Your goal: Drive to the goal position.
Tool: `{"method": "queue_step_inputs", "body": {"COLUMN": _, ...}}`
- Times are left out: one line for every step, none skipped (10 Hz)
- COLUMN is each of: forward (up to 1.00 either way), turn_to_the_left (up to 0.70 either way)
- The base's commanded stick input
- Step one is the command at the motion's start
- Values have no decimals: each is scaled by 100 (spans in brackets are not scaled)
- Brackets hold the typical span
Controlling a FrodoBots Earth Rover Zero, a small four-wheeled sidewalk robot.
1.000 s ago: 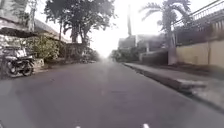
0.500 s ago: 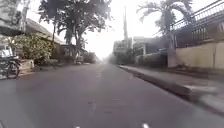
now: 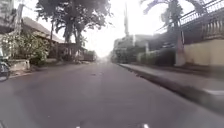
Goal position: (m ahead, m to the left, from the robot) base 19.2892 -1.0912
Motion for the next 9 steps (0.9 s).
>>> {"method": "queue_step_inputs", "body": {"forward": 100, "turn_to_the_left": 0}}
{"method": "queue_step_inputs", "body": {"forward": 100, "turn_to_the_left": 0}}
{"method": "queue_step_inputs", "body": {"forward": 100, "turn_to_the_left": 0}}
{"method": "queue_step_inputs", "body": {"forward": 100, "turn_to_the_left": 0}}
{"method": "queue_step_inputs", "body": {"forward": 100, "turn_to_the_left": 0}}
{"method": "queue_step_inputs", "body": {"forward": 100, "turn_to_the_left": 0}}
{"method": "queue_step_inputs", "body": {"forward": 100, "turn_to_the_left": 0}}
{"method": "queue_step_inputs", "body": {"forward": 100, "turn_to_the_left": 0}}
{"method": "queue_step_inputs", "body": {"forward": 100, "turn_to_the_left": 0}}
